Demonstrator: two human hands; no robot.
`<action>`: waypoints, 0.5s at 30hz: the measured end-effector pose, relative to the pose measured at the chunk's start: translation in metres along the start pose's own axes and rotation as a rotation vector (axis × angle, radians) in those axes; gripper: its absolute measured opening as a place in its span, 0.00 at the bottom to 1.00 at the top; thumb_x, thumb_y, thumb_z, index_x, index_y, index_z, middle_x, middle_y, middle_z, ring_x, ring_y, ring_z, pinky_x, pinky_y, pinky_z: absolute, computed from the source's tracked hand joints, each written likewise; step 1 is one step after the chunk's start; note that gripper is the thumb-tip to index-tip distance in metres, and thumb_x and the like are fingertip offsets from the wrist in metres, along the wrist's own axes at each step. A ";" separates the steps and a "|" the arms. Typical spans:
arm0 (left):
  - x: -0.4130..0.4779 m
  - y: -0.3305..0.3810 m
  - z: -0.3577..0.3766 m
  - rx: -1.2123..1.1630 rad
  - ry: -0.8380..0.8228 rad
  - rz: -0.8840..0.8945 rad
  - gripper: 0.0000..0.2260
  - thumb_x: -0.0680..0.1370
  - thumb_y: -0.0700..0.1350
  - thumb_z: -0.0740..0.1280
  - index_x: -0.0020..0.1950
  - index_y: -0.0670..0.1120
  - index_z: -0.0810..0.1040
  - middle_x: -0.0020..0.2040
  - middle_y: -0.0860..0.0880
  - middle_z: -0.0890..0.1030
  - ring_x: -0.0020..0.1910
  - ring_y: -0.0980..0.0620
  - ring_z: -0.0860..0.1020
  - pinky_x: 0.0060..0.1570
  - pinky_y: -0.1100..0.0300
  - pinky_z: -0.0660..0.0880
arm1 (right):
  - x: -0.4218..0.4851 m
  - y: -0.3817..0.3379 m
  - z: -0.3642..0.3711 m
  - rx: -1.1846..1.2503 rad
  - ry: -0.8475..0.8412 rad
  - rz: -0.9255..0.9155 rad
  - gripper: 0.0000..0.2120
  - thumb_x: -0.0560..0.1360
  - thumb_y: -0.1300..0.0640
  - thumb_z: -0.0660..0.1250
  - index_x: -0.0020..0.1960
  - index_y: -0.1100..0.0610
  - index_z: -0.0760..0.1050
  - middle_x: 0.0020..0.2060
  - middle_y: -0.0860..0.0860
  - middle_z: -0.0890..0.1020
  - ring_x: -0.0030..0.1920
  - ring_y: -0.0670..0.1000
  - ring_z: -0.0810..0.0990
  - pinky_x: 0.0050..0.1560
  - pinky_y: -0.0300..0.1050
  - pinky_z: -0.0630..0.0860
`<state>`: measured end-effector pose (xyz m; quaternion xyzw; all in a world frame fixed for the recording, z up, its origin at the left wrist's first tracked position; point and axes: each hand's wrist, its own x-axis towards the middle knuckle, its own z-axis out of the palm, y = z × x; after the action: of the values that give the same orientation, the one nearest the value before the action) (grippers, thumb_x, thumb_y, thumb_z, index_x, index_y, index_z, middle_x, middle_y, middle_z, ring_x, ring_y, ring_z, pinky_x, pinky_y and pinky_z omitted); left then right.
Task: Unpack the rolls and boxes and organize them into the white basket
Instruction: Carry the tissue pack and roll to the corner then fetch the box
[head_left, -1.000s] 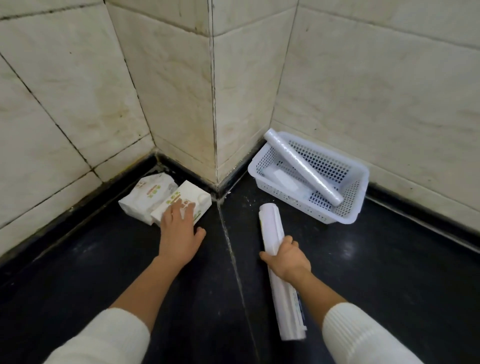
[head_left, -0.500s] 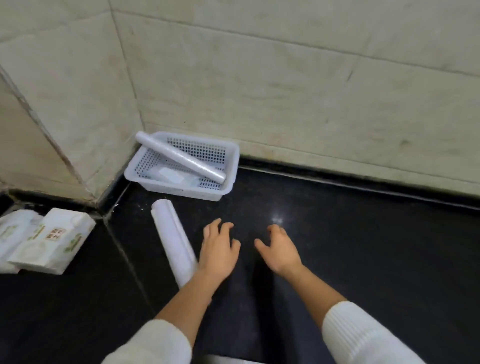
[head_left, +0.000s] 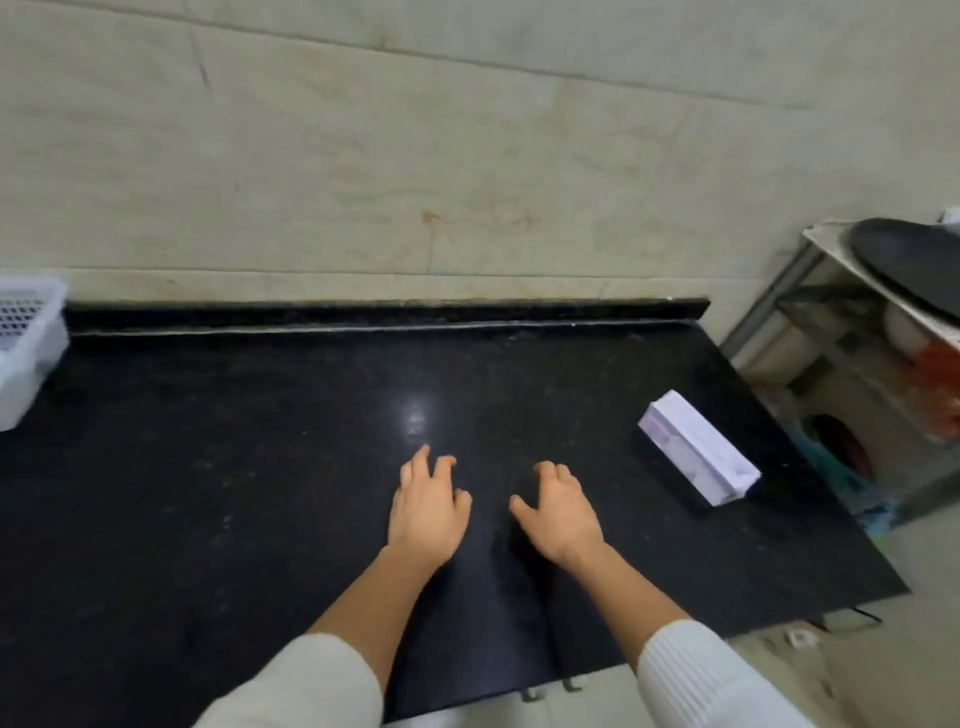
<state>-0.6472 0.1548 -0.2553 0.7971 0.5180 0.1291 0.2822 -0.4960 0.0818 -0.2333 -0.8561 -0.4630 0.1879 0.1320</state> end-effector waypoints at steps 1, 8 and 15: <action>0.001 0.018 0.020 0.001 -0.015 -0.005 0.20 0.80 0.47 0.59 0.72 0.46 0.65 0.78 0.42 0.55 0.76 0.45 0.54 0.69 0.48 0.65 | 0.005 0.024 -0.010 -0.012 0.000 -0.001 0.25 0.76 0.46 0.64 0.68 0.58 0.65 0.63 0.54 0.71 0.64 0.56 0.69 0.60 0.51 0.72; 0.022 0.107 0.115 0.096 -0.082 0.035 0.24 0.81 0.51 0.57 0.76 0.47 0.58 0.79 0.41 0.52 0.78 0.44 0.51 0.74 0.52 0.56 | 0.053 0.153 -0.084 -0.203 0.204 -0.074 0.25 0.75 0.46 0.64 0.66 0.57 0.67 0.63 0.54 0.72 0.64 0.56 0.67 0.62 0.51 0.66; 0.039 0.122 0.157 0.212 -0.100 0.048 0.26 0.82 0.54 0.51 0.79 0.48 0.50 0.80 0.42 0.47 0.78 0.43 0.47 0.76 0.49 0.45 | 0.103 0.220 -0.125 -0.267 0.143 0.141 0.35 0.71 0.39 0.64 0.71 0.57 0.60 0.67 0.56 0.68 0.66 0.59 0.64 0.63 0.57 0.64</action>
<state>-0.4605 0.1033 -0.3144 0.8401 0.4947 0.0402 0.2188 -0.2254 0.0440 -0.2297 -0.9077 -0.4118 0.0721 0.0362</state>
